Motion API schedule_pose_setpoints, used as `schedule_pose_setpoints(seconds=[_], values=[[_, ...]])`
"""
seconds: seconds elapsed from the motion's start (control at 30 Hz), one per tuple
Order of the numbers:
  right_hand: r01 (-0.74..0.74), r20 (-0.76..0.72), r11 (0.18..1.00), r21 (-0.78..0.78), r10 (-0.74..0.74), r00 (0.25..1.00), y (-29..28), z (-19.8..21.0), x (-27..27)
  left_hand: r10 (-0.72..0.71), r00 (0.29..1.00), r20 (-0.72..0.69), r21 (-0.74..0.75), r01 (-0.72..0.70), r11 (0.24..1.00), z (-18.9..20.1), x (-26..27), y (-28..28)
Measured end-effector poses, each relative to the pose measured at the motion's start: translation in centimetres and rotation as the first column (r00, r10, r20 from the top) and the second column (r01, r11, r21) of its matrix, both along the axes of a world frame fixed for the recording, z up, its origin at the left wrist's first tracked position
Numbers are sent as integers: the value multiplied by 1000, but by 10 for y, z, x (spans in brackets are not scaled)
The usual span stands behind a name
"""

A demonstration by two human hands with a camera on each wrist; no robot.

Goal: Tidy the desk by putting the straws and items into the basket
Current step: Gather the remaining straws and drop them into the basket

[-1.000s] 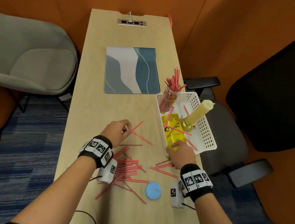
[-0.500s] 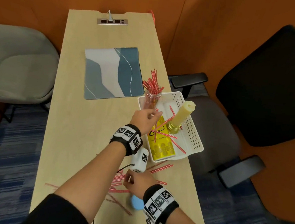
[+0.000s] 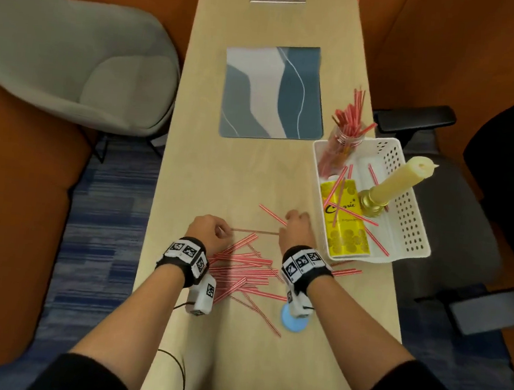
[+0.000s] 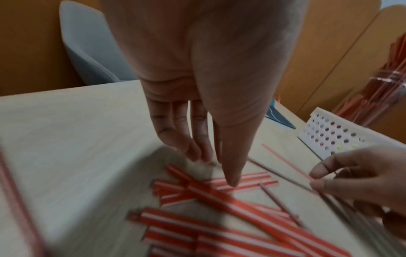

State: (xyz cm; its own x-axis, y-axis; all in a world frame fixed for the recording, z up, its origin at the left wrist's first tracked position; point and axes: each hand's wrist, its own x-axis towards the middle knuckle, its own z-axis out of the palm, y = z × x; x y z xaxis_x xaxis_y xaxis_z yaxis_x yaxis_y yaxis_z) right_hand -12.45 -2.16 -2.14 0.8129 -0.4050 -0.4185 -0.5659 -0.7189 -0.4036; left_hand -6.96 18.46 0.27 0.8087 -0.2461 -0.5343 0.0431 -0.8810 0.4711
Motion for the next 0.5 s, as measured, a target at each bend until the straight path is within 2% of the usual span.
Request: schedule_pose_setpoints(seconds=[0.1, 0.33, 0.4, 0.5], values=[[-7, -68, 995, -101, 1, 998, 2, -5, -1, -69, 997, -29, 35, 70, 997, -11, -11, 10], [-108, -161, 973, -204, 75, 984, 7, -6, -16, -133, 991, -5, 68, 133, 989, -20, -9, 1], [-105, -149, 979, -175, 79, 986, 6, 1, -21, -175, 984, -13, 104, 176, 979, -21, -6, -2], [43, -77, 999, -4, -44, 996, -4, 19, -31, -208, 978, -34, 136, 211, 968, -26, -2, -5]])
